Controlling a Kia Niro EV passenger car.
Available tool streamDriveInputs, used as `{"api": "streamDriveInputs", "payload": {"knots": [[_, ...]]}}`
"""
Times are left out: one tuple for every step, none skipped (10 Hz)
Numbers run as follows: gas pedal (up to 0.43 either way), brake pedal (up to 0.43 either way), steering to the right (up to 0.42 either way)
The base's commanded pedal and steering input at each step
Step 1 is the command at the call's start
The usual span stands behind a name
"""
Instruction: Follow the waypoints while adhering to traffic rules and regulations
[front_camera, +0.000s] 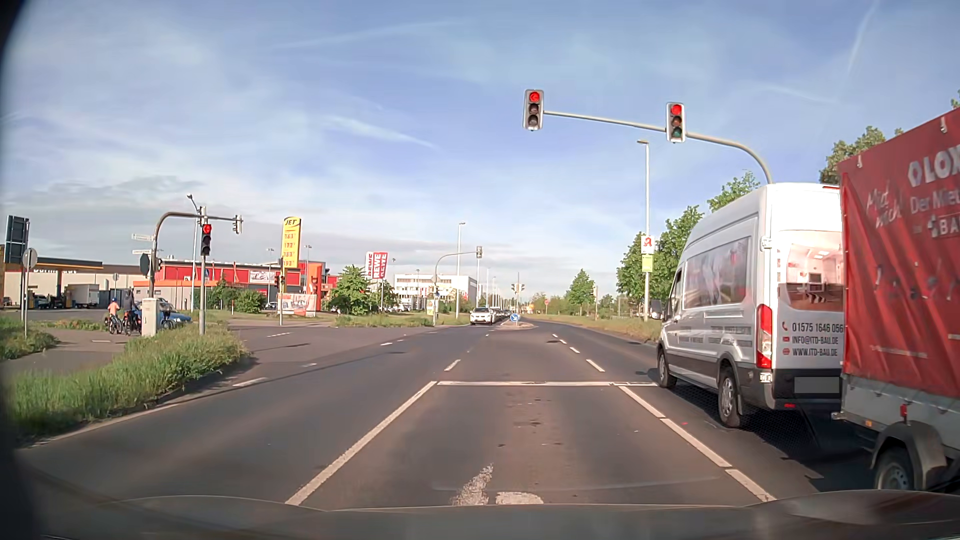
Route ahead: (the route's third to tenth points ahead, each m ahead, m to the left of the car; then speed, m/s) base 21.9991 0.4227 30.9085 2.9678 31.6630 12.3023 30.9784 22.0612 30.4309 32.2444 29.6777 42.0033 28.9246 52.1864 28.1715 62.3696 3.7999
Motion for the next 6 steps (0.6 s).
{"api": "streamDriveInputs", "payload": {"knots": [[0.000,0.189,0.008],[0.000,0.189,0.008],[0.000,0.189,0.008],[0.000,0.183,0.008],[0.000,0.183,0.008],[0.000,0.183,0.008]]}}
